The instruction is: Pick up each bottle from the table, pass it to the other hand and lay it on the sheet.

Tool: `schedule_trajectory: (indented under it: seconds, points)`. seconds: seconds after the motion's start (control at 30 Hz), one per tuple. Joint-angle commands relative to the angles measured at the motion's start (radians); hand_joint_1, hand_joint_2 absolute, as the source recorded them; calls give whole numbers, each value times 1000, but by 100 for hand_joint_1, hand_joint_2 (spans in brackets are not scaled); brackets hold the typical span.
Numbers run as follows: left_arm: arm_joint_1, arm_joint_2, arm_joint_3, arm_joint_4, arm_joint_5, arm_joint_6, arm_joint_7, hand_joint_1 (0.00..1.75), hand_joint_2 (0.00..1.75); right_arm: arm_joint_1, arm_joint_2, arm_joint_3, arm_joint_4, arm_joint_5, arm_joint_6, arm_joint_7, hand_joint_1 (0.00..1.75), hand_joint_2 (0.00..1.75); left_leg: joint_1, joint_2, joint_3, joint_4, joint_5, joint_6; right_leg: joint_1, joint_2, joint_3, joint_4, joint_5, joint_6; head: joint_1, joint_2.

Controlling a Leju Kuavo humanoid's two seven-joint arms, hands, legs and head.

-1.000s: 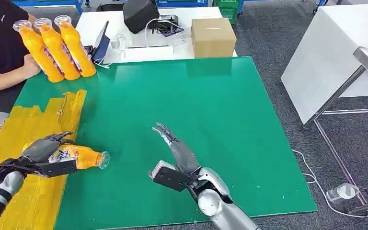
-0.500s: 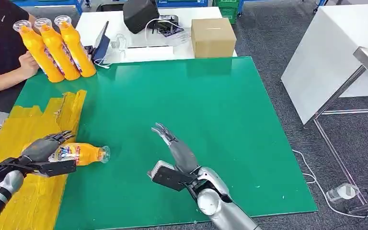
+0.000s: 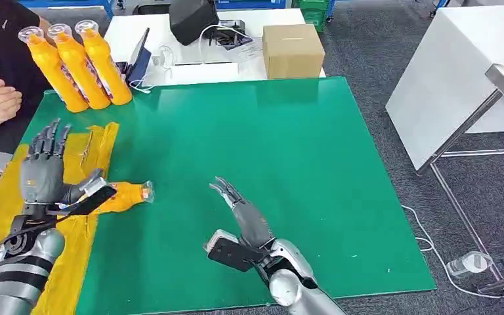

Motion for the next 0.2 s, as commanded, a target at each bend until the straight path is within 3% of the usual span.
schedule_trajectory:
  seconds: [0.03, 0.1, 0.13, 0.17, 0.2]
  points:
    - [74, -274, 318, -382, 483, -45, -243, 0, 0, 16, -19, 26, -20, 14, -18, 7, 0, 175, 0, 0, 0, 1, -2, 1, 1, -1, 2, -1, -1, 0, 1, 0]
    - [84, -289, 283, -399, 628, -253, -208, 0, 0, 46, -10, -9, -57, 22, -62, -15, 0, 175, 0, 4, 0, 0, -1, 1, 1, 3, 0, 0, 0, 0, 0, 0]
    - [88, -305, 269, -398, 628, -264, -205, 0, 0, 57, -6, -19, -76, 24, -68, -18, 0, 175, 1, 5, 1, 0, -2, 1, 2, 4, 2, -1, -1, -1, 0, 0]
    - [106, -323, 234, -412, 713, -384, -190, 0, 0, 77, -3, -33, -105, 69, -113, -21, 0, 0, 0, 2, 0, 0, -1, 1, 1, 1, 1, -1, -1, -1, 0, 0]
    - [126, -341, 211, -428, 764, -464, -188, 0, 0, 95, 1, -48, -133, 72, -122, -24, 0, 0, 1, 0, 1, 0, -1, 1, 1, -1, 2, -1, -1, -1, 0, 0]
